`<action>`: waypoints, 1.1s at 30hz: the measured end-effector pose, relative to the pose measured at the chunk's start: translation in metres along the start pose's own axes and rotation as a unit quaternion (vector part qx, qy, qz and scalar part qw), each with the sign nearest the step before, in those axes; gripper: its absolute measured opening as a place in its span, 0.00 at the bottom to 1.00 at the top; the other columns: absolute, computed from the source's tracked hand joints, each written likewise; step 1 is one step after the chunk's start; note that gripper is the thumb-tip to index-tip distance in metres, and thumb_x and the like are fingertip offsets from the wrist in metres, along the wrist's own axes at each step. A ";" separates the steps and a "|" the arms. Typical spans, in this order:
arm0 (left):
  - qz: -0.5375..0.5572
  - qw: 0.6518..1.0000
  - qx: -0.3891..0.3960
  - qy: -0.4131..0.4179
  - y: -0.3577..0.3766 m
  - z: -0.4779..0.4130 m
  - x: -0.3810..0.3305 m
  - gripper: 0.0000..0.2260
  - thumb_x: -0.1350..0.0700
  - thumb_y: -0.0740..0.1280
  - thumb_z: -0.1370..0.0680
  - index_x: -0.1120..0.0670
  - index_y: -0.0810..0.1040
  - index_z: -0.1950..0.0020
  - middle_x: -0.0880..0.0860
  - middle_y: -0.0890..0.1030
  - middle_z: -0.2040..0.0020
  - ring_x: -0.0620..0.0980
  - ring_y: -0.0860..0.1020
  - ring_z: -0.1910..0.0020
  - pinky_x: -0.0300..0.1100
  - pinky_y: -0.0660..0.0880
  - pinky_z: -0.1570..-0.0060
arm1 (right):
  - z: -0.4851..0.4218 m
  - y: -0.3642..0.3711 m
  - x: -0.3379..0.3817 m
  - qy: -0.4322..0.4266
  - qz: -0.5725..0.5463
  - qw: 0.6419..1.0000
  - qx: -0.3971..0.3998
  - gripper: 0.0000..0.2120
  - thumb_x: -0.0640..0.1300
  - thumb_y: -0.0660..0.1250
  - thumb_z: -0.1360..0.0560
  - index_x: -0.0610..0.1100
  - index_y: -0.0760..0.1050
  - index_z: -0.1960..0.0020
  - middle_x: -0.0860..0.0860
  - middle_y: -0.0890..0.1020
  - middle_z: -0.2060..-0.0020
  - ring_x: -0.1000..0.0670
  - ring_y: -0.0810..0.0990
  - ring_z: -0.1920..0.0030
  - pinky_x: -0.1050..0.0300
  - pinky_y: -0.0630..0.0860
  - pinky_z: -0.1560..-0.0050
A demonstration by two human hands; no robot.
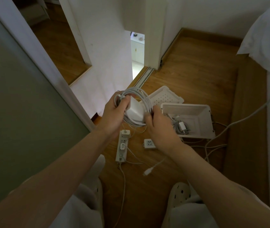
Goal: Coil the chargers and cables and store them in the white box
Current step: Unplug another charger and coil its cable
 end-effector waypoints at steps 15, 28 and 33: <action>0.086 0.994 0.015 -0.072 0.002 -0.002 0.015 0.11 0.56 0.57 0.19 0.57 0.69 0.38 0.57 0.78 0.45 0.54 0.79 0.49 0.42 0.81 0.60 | -0.006 0.002 -0.012 0.050 -0.084 0.995 0.021 0.15 0.51 0.47 0.18 0.51 0.65 0.61 0.52 0.73 0.68 0.55 0.71 0.69 0.72 0.66 0.74; 0.035 0.998 0.059 -0.005 0.026 0.005 0.006 0.22 0.69 0.67 0.27 0.56 0.68 0.36 0.55 0.78 0.45 0.53 0.78 0.43 0.44 0.78 0.47 | -0.004 0.002 -0.019 0.122 -0.167 0.978 -0.028 0.18 0.47 0.46 0.17 0.42 0.69 0.57 0.50 0.72 0.70 0.55 0.69 0.73 0.70 0.64 0.78; 0.030 0.989 0.136 -0.050 0.034 0.009 0.015 0.31 0.76 0.61 0.27 0.54 0.57 0.29 0.54 0.75 0.43 0.50 0.75 0.41 0.38 0.78 0.49 | 0.002 0.010 -0.025 0.147 -0.154 0.977 0.017 0.15 0.48 0.45 0.18 0.46 0.67 0.56 0.50 0.73 0.68 0.56 0.71 0.71 0.70 0.67 0.76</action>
Point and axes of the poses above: each hand's wrist, its own z-axis away from the middle knuckle, its own y-axis out of the palm, x = y × z, the point moved 8 cm from there along -z, towards the middle knuckle
